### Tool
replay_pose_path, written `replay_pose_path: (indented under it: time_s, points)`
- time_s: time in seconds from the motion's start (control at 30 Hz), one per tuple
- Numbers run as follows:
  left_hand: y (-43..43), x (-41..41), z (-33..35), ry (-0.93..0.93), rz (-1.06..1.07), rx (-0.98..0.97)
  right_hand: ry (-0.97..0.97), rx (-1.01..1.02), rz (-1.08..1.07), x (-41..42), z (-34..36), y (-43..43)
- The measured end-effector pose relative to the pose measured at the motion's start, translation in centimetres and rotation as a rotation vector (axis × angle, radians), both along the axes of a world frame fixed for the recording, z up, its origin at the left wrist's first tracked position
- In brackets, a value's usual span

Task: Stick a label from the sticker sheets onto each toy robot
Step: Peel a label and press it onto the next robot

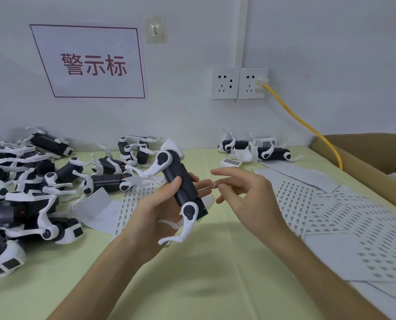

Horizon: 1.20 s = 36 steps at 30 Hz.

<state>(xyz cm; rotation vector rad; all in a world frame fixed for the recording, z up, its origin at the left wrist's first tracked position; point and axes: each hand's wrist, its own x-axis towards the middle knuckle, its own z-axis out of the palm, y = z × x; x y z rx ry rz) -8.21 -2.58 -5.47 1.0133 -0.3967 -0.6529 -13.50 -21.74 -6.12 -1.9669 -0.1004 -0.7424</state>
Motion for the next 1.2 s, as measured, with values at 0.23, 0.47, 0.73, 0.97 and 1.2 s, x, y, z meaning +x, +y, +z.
replay_pose_path:
  time_s: [0.23, 0.47, 0.73, 0.97, 1.2]
  points:
    - [0.4, 0.0, -0.6, -0.036, -0.027, -0.013, -0.014, -0.062, -0.041, 0.0, -0.2, 0.2]
    - [0.7, -0.7, -0.6, -0.095, -0.052, -0.035, -0.078, -0.143, -0.094, 0.0, -0.4, 0.0]
    - [0.2, -1.4, -0.2, -0.126, 0.023, 0.054, -0.172, -0.271, -0.163, 0.2, -0.5, -0.3]
    - [-0.6, -1.4, -0.3, -0.063, 0.320, 0.106, -0.166, -0.085, -0.095, 0.1, 0.0, -0.1]
    - [-0.9, -0.9, -0.3, 0.039, 0.314, 0.020, 0.055, 0.327, 0.164, 0.1, 0.9, 0.0]
